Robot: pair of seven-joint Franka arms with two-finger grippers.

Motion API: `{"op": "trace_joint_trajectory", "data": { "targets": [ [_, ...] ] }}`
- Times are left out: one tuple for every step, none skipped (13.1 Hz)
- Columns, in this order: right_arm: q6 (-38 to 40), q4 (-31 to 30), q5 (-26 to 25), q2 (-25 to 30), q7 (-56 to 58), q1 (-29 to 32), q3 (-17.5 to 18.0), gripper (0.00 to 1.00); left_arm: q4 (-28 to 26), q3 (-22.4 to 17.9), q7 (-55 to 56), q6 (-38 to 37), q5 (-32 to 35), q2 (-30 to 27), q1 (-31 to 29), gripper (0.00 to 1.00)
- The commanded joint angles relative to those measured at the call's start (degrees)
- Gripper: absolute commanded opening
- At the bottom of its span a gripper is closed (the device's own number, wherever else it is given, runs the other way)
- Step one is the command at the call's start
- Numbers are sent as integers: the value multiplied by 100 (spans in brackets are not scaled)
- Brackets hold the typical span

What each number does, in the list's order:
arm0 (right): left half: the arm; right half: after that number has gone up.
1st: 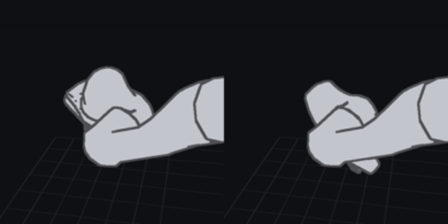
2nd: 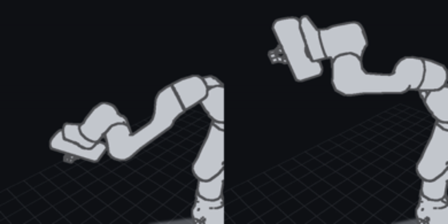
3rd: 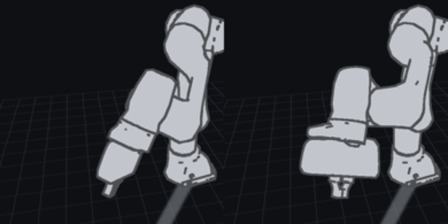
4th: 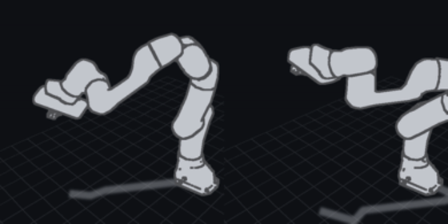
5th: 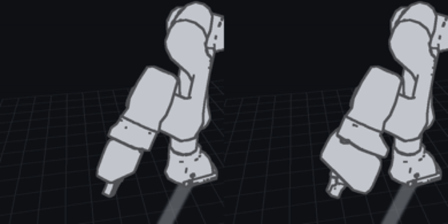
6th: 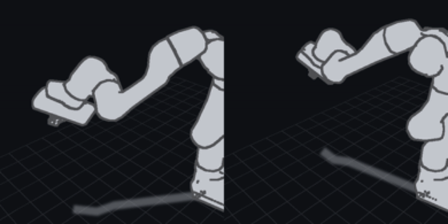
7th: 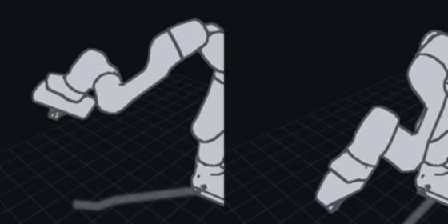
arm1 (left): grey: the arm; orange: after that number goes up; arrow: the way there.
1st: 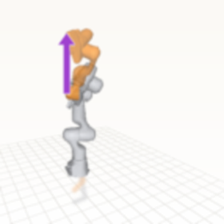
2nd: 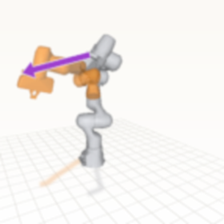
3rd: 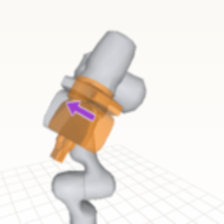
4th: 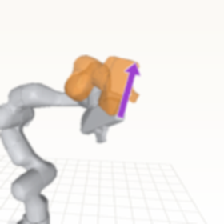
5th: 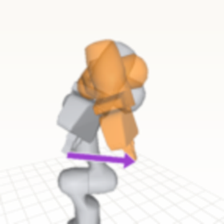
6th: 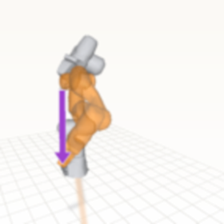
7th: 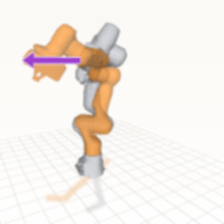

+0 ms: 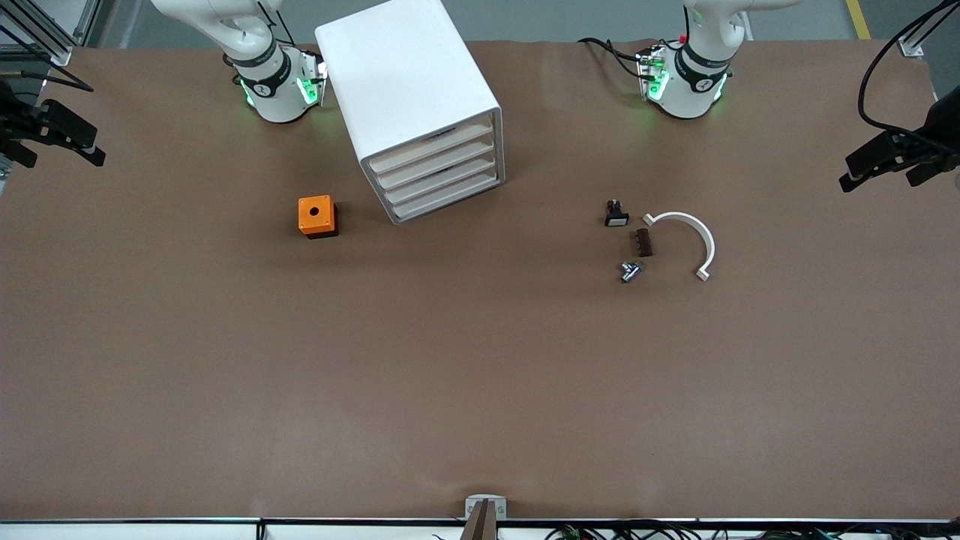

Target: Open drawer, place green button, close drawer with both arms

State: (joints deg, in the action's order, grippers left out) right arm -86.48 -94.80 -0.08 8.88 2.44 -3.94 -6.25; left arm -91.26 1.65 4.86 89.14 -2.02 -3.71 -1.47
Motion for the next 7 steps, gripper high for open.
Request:
{"op": "trace_joint_trajectory", "data": {
  "targets": [
    [87, 120, 69, -44, 29, -20, -16, 100, 231, 37, -231, -108, 123, 2, 41, 100],
    [96, 111, 69, -44, 38, -20, -16, 100, 232, 80, -249, -108, 106, 2, 24, 100],
    [87, 111, 69, -44, 29, -20, -16, 100, 215, 81, -249, -125, 97, -7, 15, 100],
    [87, 111, 69, -44, 29, -20, -16, 100, 214, 81, -197, -230, 97, 2, 15, 100],
    [87, 111, 69, -44, 29, -20, -16, 100, 206, 81, -179, -257, 97, 2, 15, 100],
    [87, 111, 78, -44, 29, -20, -16, 100, 197, 72, -179, -257, 97, 11, 15, 100],
    [87, 111, 78, -44, 29, -20, -8, 100, 197, 81, -179, -249, 123, 2, 15, 100]
  ]
}}
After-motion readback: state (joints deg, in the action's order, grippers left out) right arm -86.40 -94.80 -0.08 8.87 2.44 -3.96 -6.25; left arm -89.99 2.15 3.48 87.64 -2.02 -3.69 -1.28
